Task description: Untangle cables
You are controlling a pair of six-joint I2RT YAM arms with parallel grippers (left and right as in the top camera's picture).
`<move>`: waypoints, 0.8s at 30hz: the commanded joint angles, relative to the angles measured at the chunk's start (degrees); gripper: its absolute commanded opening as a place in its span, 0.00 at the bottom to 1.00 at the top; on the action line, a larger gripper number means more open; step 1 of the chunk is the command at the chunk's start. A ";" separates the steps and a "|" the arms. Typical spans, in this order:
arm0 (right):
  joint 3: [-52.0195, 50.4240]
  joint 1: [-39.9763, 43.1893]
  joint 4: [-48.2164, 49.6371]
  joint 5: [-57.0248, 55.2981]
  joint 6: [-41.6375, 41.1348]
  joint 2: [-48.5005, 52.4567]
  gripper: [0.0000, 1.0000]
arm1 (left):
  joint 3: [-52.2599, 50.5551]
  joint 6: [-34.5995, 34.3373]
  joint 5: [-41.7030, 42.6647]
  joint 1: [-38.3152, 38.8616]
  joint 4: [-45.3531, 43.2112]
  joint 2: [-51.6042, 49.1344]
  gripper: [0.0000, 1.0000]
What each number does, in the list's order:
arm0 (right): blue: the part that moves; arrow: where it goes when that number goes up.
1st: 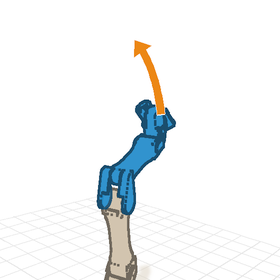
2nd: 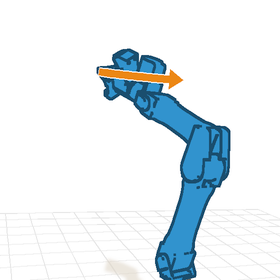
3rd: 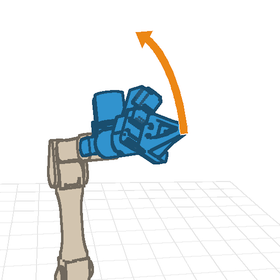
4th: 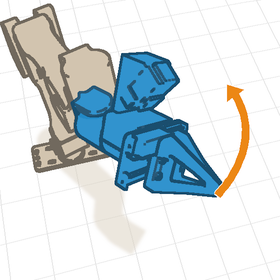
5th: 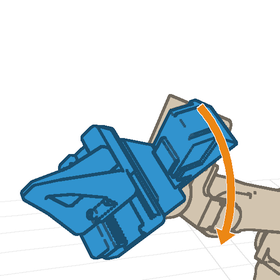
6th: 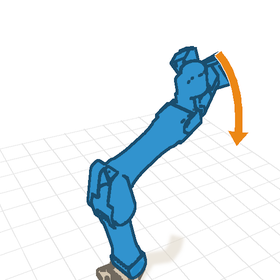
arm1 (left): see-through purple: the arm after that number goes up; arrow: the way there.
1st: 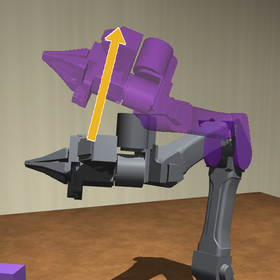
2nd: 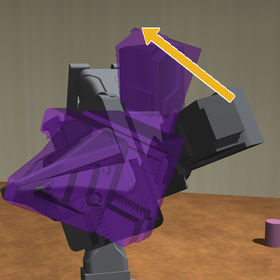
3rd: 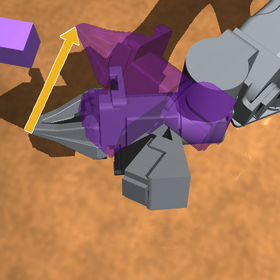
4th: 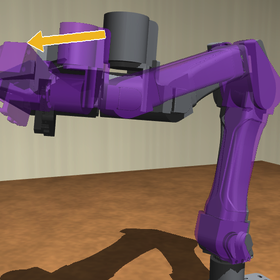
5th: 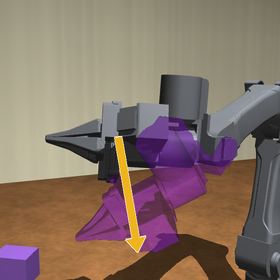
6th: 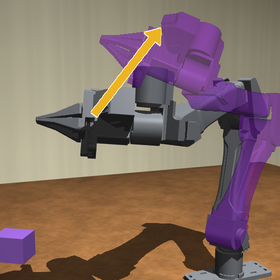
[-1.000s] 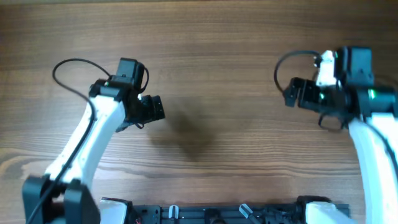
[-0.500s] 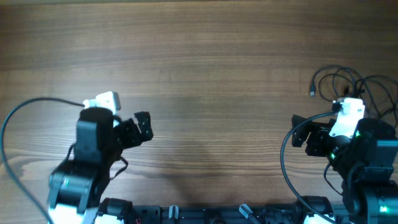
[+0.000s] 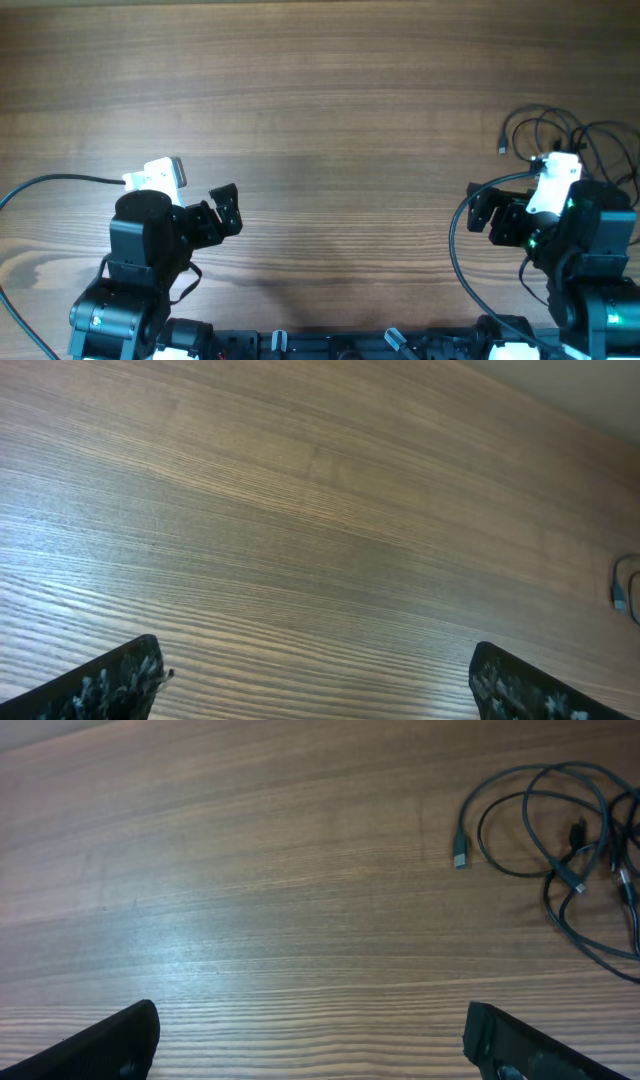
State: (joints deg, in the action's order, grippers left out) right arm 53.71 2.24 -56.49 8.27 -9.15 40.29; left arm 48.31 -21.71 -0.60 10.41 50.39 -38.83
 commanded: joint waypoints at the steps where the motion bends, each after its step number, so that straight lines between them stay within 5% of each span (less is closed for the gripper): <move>1: -0.50 -0.04 0.28 -0.57 0.00 1.38 1.00 | -0.57 0.26 -0.76 -0.20 0.02 -0.17 1.00; 15: -1.25 -1.42 1.49 -5.11 1.86 -5.97 1.00 | -0.57 0.26 -0.76 -0.20 0.02 -0.17 1.00; 24: -18.12 -7.08 25.18 -4.76 5.97 -21.46 0.99 | -0.57 0.26 -0.76 -0.20 0.02 -0.17 1.00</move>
State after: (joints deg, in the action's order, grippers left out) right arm 41.04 -3.92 -35.53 3.99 -4.40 23.20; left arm 48.25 -21.74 -0.62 10.41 50.52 -39.00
